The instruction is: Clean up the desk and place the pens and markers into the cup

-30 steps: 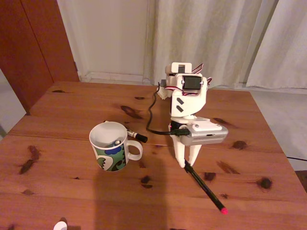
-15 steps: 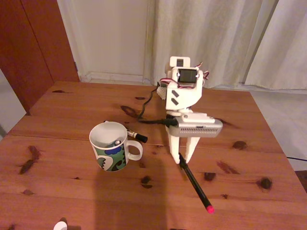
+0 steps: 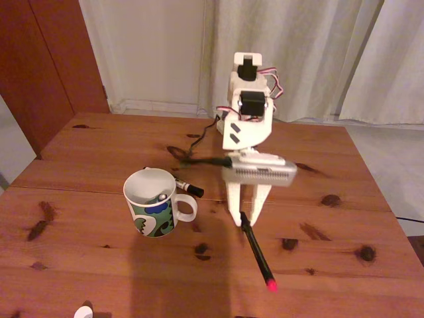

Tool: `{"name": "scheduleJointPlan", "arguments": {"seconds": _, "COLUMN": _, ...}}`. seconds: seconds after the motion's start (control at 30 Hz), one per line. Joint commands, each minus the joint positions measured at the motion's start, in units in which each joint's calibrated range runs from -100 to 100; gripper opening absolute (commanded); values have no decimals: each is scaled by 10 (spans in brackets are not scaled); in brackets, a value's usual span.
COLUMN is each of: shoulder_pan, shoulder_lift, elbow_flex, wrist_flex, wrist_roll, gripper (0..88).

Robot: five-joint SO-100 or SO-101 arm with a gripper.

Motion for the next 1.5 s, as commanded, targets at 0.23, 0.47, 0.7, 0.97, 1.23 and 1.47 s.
{"name": "scheduleJointPlan", "arguments": {"seconds": 0.23, "shoulder_pan": 21, "shoulder_lift": -242, "elbow_flex": 258, "wrist_flex": -34, "wrist_roll": -5, "gripper": 6}}
{"name": "scheduleJointPlan", "arguments": {"seconds": 0.47, "shoulder_pan": 36, "shoulder_lift": -367, "elbow_flex": 357, "wrist_flex": -34, "wrist_roll": -22, "gripper": 6}}
{"name": "scheduleJointPlan", "arguments": {"seconds": 0.7, "shoulder_pan": 102, "shoulder_lift": -402, "elbow_flex": 363, "wrist_flex": -84, "wrist_roll": -31, "gripper": 6}}
{"name": "scheduleJointPlan", "arguments": {"seconds": 0.97, "shoulder_pan": 184, "shoulder_lift": -401, "elbow_flex": 441, "wrist_flex": -294, "wrist_roll": -31, "gripper": 6}}
{"name": "scheduleJointPlan", "arguments": {"seconds": 1.23, "shoulder_pan": 212, "shoulder_lift": -402, "elbow_flex": 526, "wrist_flex": -419, "wrist_roll": -27, "gripper": 6}}
{"name": "scheduleJointPlan", "arguments": {"seconds": 1.47, "shoulder_pan": 224, "shoulder_lift": -401, "elbow_flex": 560, "wrist_flex": -442, "wrist_roll": -31, "gripper": 7}}
